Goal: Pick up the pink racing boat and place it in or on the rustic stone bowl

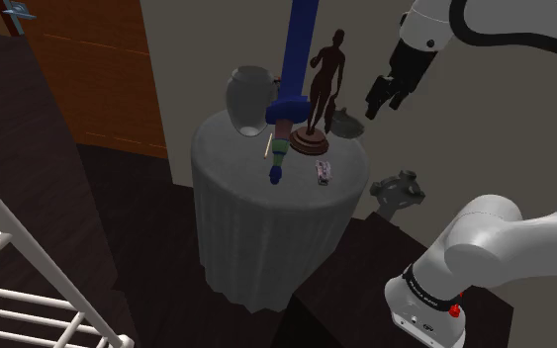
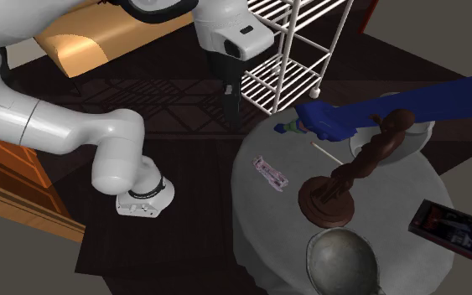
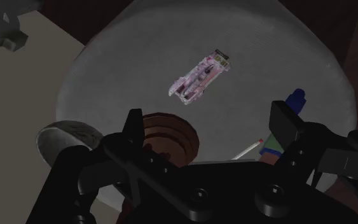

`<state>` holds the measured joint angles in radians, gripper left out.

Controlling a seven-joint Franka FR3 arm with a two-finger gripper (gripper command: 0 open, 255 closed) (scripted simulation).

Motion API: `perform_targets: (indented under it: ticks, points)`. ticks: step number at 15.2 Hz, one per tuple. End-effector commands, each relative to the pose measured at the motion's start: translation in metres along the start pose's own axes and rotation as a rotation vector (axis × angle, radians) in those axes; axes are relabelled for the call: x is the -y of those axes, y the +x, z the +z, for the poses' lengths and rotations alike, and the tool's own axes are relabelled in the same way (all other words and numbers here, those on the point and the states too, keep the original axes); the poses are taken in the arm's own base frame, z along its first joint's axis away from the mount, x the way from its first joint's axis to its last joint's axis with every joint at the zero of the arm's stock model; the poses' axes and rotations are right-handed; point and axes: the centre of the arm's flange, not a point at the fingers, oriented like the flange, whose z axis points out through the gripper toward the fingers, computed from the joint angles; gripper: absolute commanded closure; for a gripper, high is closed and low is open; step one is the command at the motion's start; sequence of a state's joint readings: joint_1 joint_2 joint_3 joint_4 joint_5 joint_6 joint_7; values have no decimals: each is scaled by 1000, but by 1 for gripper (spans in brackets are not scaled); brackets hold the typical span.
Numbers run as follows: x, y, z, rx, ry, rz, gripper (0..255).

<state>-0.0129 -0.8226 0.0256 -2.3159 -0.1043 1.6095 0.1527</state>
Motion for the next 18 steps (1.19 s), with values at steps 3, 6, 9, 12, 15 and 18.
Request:
perform_targets:
  ticks: [3, 6, 9, 12, 15, 18]
  points:
    - [8, 8, 25, 3, -16, 60, 0]
    - [19, 21, 62, 7, -39, 149, 0]
    - [27, 35, 99, 11, -62, 239, 0]
    - [33, 49, 137, 16, -86, 328, 0]
    - [38, 63, 175, 20, -109, 418, 0]
    - [40, 77, 213, 24, -133, 507, 0]
